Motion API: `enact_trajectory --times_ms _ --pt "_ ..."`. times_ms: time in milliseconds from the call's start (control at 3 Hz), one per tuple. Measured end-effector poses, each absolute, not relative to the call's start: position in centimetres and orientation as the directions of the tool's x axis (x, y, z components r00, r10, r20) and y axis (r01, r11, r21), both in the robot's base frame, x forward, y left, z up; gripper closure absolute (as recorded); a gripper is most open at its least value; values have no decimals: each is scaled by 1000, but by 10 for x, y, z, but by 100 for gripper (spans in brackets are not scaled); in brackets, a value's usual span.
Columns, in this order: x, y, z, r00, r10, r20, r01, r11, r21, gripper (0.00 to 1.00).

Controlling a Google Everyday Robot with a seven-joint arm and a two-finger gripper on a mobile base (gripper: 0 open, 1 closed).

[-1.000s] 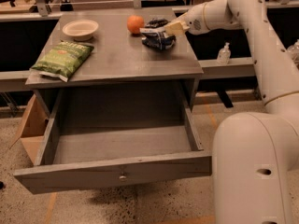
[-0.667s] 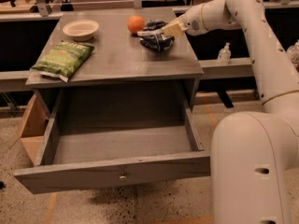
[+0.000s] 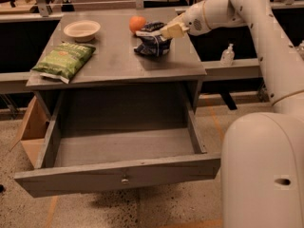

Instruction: Place blue chip bag into top drawer

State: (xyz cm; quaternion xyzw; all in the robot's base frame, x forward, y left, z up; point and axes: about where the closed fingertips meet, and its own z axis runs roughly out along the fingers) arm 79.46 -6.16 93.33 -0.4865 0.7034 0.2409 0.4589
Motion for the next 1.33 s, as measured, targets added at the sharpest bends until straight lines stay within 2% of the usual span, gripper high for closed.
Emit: enact_trajectory --times_ms 667,1000,1333 --pt "710 -29 964 -57 -443 -895 -940 326 -102 100" --pt "642 -31 996 -14 -416 -909 -939 318 -132 100" --pt "572 -36 989 -35 -434 -900 -953 286 -101 100"
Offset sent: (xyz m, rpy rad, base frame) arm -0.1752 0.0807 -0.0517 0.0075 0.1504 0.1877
